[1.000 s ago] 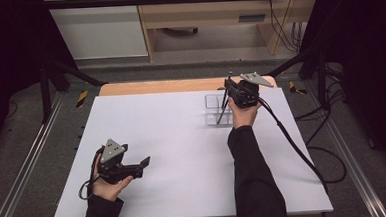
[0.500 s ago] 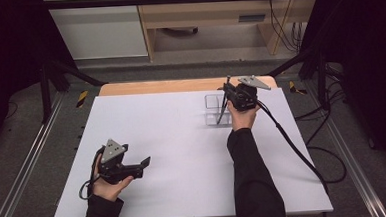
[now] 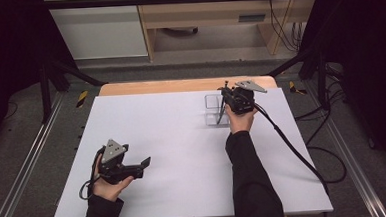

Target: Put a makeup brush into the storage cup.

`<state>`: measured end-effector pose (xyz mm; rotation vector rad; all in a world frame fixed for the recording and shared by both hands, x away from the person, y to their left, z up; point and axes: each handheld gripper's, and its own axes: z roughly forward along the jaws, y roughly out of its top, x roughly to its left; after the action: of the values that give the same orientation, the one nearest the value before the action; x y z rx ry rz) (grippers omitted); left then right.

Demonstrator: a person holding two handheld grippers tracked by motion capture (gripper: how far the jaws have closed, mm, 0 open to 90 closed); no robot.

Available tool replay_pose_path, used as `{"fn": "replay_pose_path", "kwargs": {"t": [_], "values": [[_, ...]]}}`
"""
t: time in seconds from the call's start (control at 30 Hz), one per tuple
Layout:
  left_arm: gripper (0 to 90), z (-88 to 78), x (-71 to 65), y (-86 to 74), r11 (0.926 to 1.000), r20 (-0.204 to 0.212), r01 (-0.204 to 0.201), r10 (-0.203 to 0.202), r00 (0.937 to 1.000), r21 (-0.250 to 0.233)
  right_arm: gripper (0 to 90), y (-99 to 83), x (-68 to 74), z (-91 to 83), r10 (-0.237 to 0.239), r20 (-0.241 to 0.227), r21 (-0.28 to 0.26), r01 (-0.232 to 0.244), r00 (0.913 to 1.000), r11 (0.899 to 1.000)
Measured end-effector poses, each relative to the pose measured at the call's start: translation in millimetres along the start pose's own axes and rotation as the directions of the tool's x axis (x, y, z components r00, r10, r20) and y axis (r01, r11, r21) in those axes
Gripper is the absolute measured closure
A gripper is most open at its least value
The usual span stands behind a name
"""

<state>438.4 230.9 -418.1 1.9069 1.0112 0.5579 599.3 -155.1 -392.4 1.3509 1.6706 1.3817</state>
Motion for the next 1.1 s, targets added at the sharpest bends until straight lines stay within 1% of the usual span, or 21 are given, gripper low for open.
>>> {"fn": "replay_pose_path", "kwargs": {"t": [0.17, 0.37, 0.47, 0.6, 0.7, 0.77, 0.83, 0.87, 1.03, 1.1], "values": [[8.6, -0.1, 0.1, 0.0, 1.0000, 0.000, -0.001, 0.001, 1.0000, 0.000, 83.9, -3.8, 1.9, 2.0, -0.011, 0.002, 0.011, 0.011, 0.9999, 1.000], [8.6, -0.1, 0.1, 0.0, 1.0000, 0.000, 0.000, 0.000, 1.0000, 0.000, 83.8, -5.3, 2.2, 3.2, -0.010, 0.009, 0.027, 0.010, 0.9999, 1.000], [8.6, 0.1, -0.1, 0.0, 1.0000, 0.001, 0.000, 0.000, 1.0000, 0.001, 83.7, -6.4, 2.7, 3.6, -0.020, 0.007, 0.038, 0.019, 0.9998, 0.999], [8.6, 0.5, -0.6, -0.1, 1.0000, 0.000, -0.004, 0.004, 1.0000, 0.004, 83.5, -8.9, 4.0, 3.6, -0.035, 0.005, 0.070, 0.035, 0.9994, 0.997], [8.6, 1.1, -0.7, -0.3, 1.0000, 0.000, -0.005, 0.005, 1.0000, 0.006, 82.3, -10.1, 5.1, 2.9, -0.036, -0.008, 0.098, 0.037, 0.9993, 0.995], [8.6, 1.6, -1.0, -0.5, 0.9999, 0.001, -0.005, 0.005, 1.0000, 0.009, 79.1, -10.5, 6.3, 1.4, -0.041, -0.012, 0.103, 0.042, 0.9991, 0.994], [8.6, 2.0, -1.1, -0.6, 0.9999, 0.000, -0.007, 0.007, 1.0000, 0.011, 74.5, -10.6, 7.5, -0.4, -0.039, -0.026, 0.116, 0.042, 0.9989, 0.992], [8.6, 1.9, -1.0, -0.6, 0.9999, -0.001, -0.007, 0.007, 1.0000, 0.011, 71.6, -10.7, 8.4, -2.2, -0.049, -0.028, 0.122, 0.052, 0.9984, 0.991], [8.6, 2.2, -0.6, -0.8, 0.9999, -0.002, -0.005, 0.005, 1.0000, 0.013, 59.3, -11.5, 8.7, -12.3, -0.054, -0.058, 0.121, 0.060, 0.9969, 0.991], [8.6, 2.5, -0.8, -1.0, 0.9999, -0.001, -0.005, 0.005, 1.0000, 0.014, 54.2, -11.9, 8.6, -17.4, -0.057, -0.061, 0.119, 0.064, 0.9965, 0.991]]}}
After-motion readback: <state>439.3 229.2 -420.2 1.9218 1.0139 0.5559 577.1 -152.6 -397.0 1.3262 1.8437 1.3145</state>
